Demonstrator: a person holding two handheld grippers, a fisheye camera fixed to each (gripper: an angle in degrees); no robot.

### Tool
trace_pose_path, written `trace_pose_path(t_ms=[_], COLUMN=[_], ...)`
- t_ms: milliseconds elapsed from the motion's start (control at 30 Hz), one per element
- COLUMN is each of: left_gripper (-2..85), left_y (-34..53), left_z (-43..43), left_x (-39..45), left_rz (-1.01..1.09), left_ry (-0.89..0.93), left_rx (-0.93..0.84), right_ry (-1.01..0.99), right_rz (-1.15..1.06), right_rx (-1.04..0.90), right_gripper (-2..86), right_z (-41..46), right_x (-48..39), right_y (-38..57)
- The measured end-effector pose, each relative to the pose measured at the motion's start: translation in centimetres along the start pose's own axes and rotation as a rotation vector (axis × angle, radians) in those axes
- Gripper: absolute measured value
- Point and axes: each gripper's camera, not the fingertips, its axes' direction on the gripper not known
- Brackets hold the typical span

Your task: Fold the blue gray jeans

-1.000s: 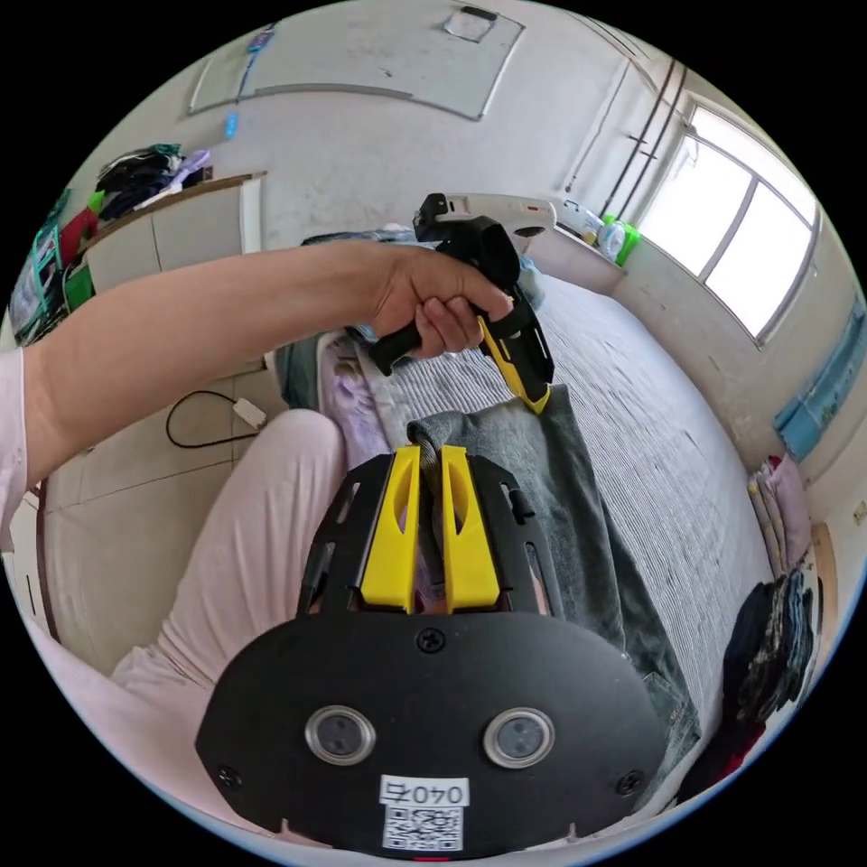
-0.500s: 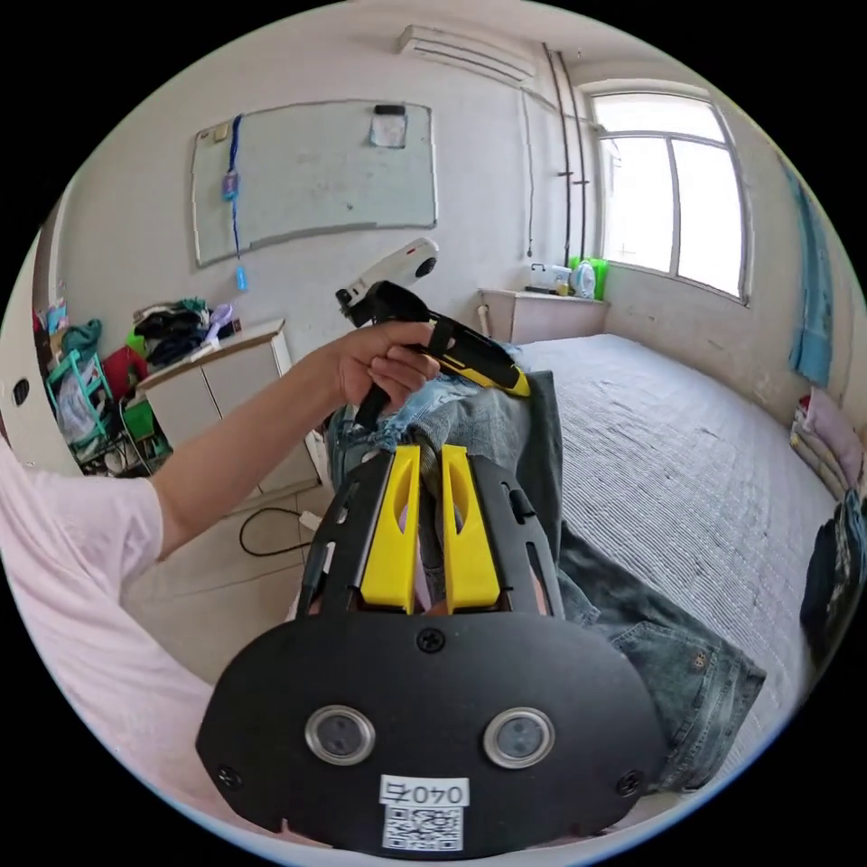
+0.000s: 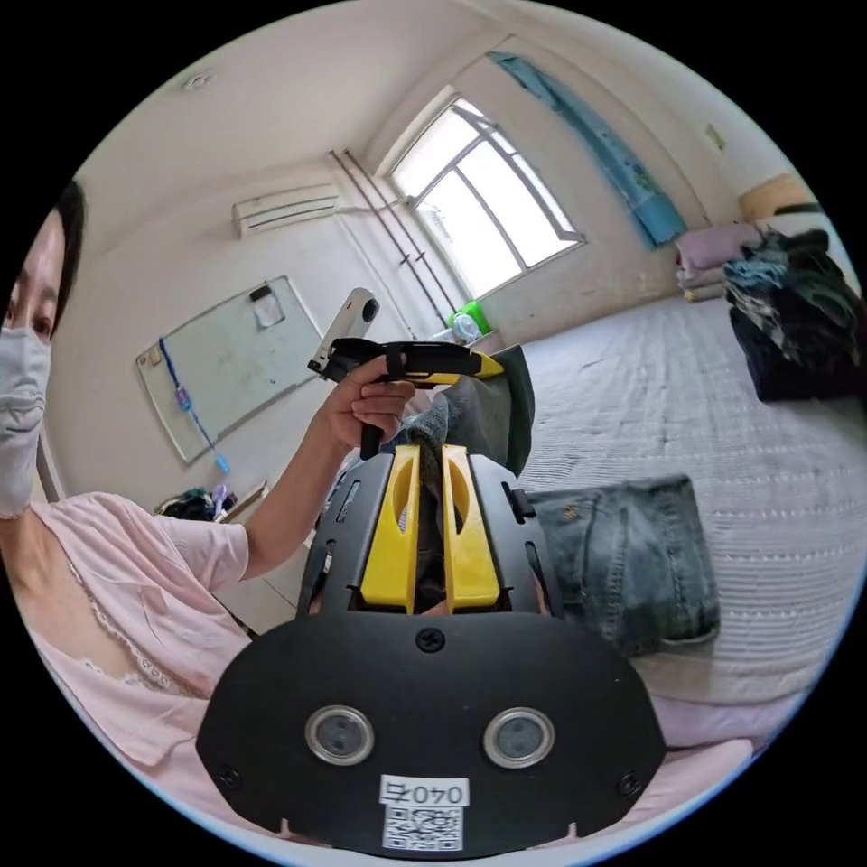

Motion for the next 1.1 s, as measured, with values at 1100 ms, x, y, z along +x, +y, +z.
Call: trace_pose_path(t_ms=[1100], left_gripper=[-0.9], left_y=[13.6], left_z=[28.6], left_x=[22.0], left_rz=[0.405], left_ry=[-0.292], left_rx=[-0.183], right_ry=[0.810], right_rz=[0.129], right_rx=[-0.460], right_gripper=[-1.0], right_z=[10.3], right_x=[8.9], right_y=[9.3])
